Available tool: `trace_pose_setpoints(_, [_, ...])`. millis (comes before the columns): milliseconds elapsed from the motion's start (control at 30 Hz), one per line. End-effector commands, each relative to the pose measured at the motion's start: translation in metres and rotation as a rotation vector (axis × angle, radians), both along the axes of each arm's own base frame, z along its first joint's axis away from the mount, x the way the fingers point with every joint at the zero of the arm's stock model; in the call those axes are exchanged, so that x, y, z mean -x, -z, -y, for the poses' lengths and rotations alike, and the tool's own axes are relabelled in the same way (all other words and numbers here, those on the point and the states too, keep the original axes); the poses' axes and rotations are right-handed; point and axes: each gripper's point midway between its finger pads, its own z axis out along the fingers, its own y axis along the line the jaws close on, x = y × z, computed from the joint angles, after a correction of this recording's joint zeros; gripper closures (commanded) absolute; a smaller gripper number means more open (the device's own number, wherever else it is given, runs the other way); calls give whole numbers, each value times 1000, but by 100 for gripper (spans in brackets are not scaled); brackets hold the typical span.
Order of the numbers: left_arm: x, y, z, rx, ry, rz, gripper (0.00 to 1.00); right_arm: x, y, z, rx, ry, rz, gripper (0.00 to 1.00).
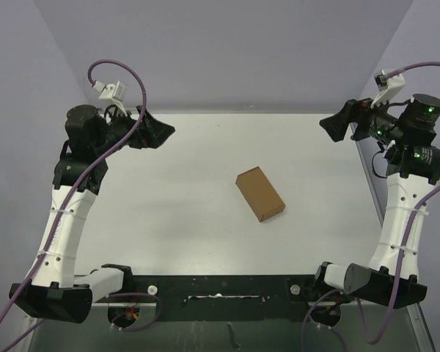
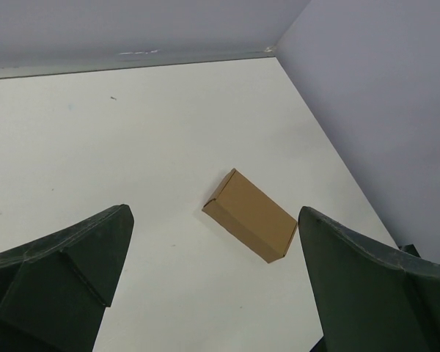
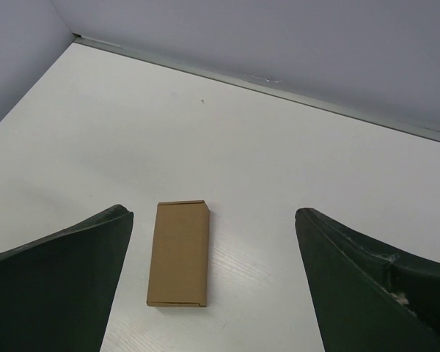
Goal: Fold the paper box
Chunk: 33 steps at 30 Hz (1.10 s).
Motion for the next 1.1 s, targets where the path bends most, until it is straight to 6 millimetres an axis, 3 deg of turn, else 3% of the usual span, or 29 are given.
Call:
trace_pose_setpoints(0, [8,-8,0,18,26,40,2,13,-19,-6,-19,-12,53,2])
trace_pose_setpoints(1067, [25,-6,-4,36,37,37,2,20,-29,-8,-15,-10,88,2])
